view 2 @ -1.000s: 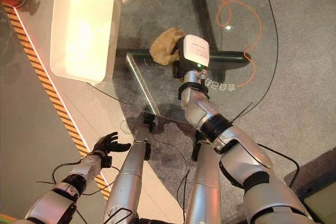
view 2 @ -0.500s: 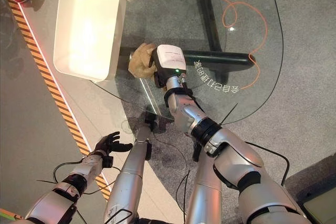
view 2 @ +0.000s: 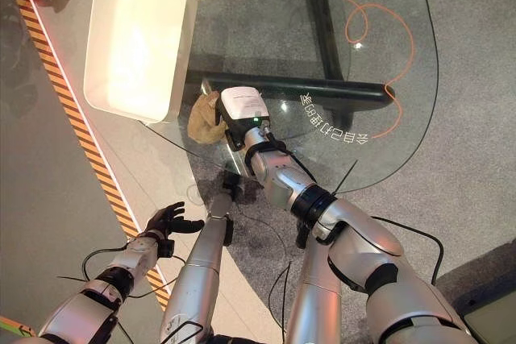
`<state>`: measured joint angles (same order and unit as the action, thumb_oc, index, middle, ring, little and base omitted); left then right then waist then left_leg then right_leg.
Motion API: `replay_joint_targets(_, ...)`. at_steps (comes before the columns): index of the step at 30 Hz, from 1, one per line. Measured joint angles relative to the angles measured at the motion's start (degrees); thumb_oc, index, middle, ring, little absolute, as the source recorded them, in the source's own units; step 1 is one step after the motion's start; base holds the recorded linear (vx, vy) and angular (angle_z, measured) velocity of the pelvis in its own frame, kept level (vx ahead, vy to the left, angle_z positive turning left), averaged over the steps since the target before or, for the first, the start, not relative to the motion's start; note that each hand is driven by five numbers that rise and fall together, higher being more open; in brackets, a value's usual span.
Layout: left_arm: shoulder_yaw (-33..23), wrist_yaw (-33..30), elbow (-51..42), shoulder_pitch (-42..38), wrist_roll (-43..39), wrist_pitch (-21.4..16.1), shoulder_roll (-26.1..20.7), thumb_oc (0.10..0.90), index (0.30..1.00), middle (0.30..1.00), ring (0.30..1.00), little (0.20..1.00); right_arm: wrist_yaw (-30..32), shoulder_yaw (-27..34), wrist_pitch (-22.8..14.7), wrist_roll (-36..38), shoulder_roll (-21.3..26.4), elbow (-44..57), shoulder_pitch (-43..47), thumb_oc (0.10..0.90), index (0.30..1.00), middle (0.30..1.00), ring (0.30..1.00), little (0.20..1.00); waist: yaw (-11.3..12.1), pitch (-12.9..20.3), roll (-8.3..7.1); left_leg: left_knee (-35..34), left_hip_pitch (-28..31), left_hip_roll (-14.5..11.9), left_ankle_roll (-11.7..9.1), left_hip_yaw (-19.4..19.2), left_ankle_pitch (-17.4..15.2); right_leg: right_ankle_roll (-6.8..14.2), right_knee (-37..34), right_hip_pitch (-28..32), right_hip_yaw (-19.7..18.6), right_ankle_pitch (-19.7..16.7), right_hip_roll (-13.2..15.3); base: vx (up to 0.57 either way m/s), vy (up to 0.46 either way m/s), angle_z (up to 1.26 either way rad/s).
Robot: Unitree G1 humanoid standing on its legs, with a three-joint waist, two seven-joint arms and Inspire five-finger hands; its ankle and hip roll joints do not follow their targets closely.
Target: Wipe the table with a cloth and put it in the basket.
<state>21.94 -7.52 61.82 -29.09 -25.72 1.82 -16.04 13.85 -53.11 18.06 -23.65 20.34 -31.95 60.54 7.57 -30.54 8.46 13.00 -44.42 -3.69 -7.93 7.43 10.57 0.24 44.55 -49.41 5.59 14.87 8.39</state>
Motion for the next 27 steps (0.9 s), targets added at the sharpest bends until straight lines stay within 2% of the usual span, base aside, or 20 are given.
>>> replay_joint_targets(7,0.1,0.0,0.1,-0.1,0.0,0.1,0.0,0.8,0.9,0.9,0.9,0.9,2.4,0.0,0.3,0.1,0.1,-0.2,0.0,0.1,0.3,0.3,0.3,0.2,0.0,0.0,0.0,0.1,-0.1,0.1,-0.4,0.3,0.3,0.1,0.2,-0.1,0.1,0.2,0.1,0.0,-0.004,0.01)
replay_joint_targets(12,0.1,0.1,0.2,-0.1,0.0,0.0,0.0,0.8,0.9,0.9,0.9,0.9,10.3,0.8,1.6,3.0,0.4,-2.5,0.1,0.1,0.3,0.3,0.3,0.2,0.0,0.0,0.0,0.1,-0.3,0.1,-0.2,0.5,0.2,0.1,0.3,-0.1,0.3,0.2,0.2,0.01,-0.003,0.0)
replay_joint_targets(18,0.3,0.6,0.6,0.1,0.0,-0.3,-0.1,0.8,0.9,0.9,0.9,0.9,20.5,4.1,1.3,12.1,1.7,-7.7,1.0,0.1,0.3,0.3,0.3,0.2,0.2,0.0,0.03,1.2,-0.5,0.6,-0.1,0.6,0.1,0.3,0.7,0.3,0.5,0.5,0.6,0.02,-0.009,0.02)
replay_joint_targets(27,2.0,0.6,0.6,0.2,-0.1,-0.6,-0.5,0.8,0.9,0.9,0.9,0.9,29.7,11.4,0.4,17.7,3.8,-16.8,4.0,0.1,0.3,0.3,0.3,0.2,0.2,0.0,0.03,1.8,-1.1,0.7,0.2,0.7,-0.6,-0.1,0.4,-0.1,0.5,0.3,0.8,0.0,0.002,0.0)
